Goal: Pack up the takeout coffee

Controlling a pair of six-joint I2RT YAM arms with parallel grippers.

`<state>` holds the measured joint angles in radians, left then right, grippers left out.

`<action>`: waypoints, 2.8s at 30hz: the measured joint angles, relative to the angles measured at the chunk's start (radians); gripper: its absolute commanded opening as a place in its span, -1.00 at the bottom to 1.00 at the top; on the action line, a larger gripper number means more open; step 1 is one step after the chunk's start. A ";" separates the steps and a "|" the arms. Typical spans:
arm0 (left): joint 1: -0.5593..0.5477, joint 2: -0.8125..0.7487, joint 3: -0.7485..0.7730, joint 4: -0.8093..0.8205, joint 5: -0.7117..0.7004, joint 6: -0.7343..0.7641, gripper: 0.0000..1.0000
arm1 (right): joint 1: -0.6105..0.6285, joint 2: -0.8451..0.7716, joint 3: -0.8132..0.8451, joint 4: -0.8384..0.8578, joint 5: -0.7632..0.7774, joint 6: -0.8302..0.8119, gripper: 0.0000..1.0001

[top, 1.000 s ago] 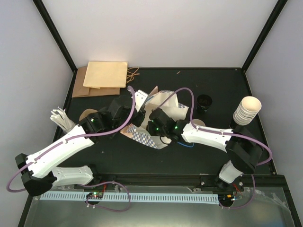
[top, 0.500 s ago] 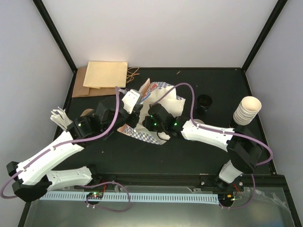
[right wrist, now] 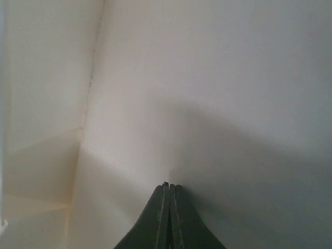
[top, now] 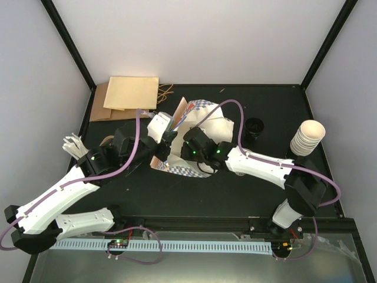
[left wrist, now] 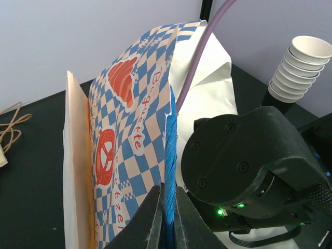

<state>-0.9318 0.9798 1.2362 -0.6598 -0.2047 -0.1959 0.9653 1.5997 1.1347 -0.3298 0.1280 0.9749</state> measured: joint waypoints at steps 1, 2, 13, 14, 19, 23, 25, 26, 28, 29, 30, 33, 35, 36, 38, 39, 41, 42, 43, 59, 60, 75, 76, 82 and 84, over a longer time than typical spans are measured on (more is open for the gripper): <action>0.000 0.000 0.000 0.000 0.005 0.000 -0.94 | 0.000 0.000 0.002 -0.001 0.003 -0.003 -0.98; 0.000 0.000 0.000 0.000 0.010 0.000 -0.94 | 0.000 -0.001 0.002 0.002 0.002 -0.007 -0.98; 0.000 -0.007 -0.011 0.055 0.121 -0.028 -0.95 | -0.003 -0.038 -0.019 0.153 -0.089 -0.081 -0.98; 0.000 -0.007 -0.013 0.059 0.128 -0.032 -0.95 | -0.004 -0.038 -0.019 0.163 -0.098 -0.084 -0.98; 0.000 -0.008 -0.017 0.084 0.161 -0.046 -0.95 | -0.006 -0.038 -0.019 0.186 -0.123 -0.090 -0.98; 0.000 -0.020 -0.017 0.089 0.165 -0.050 -0.96 | -0.006 -0.037 -0.019 0.161 -0.105 -0.087 -0.98; 0.000 -0.030 -0.017 0.089 0.164 -0.050 -0.95 | -0.006 -0.033 -0.016 0.134 -0.084 -0.082 -0.98; 0.000 -0.034 -0.016 0.086 0.163 -0.049 -0.95 | -0.006 -0.032 -0.013 0.116 -0.071 -0.079 -0.98; 0.000 -0.038 -0.016 0.081 0.159 -0.048 -0.96 | -0.005 -0.031 -0.008 0.084 -0.043 -0.074 -0.98; 0.000 -0.038 -0.016 0.078 0.154 -0.045 -0.96 | -0.005 -0.032 -0.005 0.073 -0.029 -0.073 -0.98; 0.000 -0.038 -0.015 0.076 0.149 -0.043 -0.96 | -0.005 -0.031 0.000 0.058 -0.013 -0.072 -0.98; 0.000 -0.038 -0.015 0.065 0.136 -0.036 -0.96 | -0.005 -0.029 0.018 0.004 0.034 -0.067 -0.98; 0.000 -0.038 -0.015 0.061 0.125 -0.030 -0.96 | -0.005 -0.021 0.040 -0.035 0.066 -0.066 -0.98; 0.000 -0.038 -0.015 0.061 0.120 -0.027 -0.96 | -0.005 -0.011 0.058 -0.059 0.084 -0.063 -0.98; 0.000 -0.038 -0.014 0.058 0.108 -0.020 -0.96 | -0.005 0.006 0.087 -0.097 0.112 -0.060 -0.98; 0.000 -0.038 -0.012 0.056 0.103 -0.017 -0.97 | -0.005 0.014 0.098 -0.113 0.125 -0.059 -0.98; 0.000 -0.038 -0.006 0.045 0.089 -0.012 -0.97 | -0.005 0.033 0.125 -0.158 0.156 -0.054 -0.98; 0.000 -0.038 -0.002 0.036 0.079 -0.007 -0.97 | -0.005 0.041 0.138 -0.179 0.171 -0.052 -0.98; 0.000 -0.038 0.002 0.029 0.072 -0.003 -0.97 | -0.005 0.050 0.153 -0.208 0.191 -0.048 -0.98; 0.000 -0.038 0.006 -0.021 -0.018 0.012 -0.97 | -0.003 0.137 0.307 -0.508 0.420 0.001 -0.98; 0.000 -0.038 0.006 -0.021 -0.021 0.012 -0.97 | -0.003 0.149 0.326 -0.530 0.440 0.000 -0.98; 0.000 -0.038 0.039 -0.070 -0.056 0.018 -0.97 | -0.003 0.217 0.402 -0.667 0.569 -0.009 -0.98; 0.000 -0.038 0.041 -0.074 -0.057 0.019 -0.97 | -0.003 0.218 0.402 -0.670 0.573 -0.011 -0.98; 0.000 -0.037 0.070 -0.110 -0.069 0.028 -0.97 | -0.003 0.244 0.408 -0.681 0.591 -0.033 -0.98; 0.000 -0.037 0.080 -0.122 -0.074 0.032 -0.97 | -0.003 0.253 0.408 -0.682 0.593 -0.039 -0.98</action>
<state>-0.9318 0.9424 1.3163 -0.7815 -0.2790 -0.1642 0.9627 1.8530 1.5429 -1.0119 0.7208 0.9360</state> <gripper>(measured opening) 0.045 0.011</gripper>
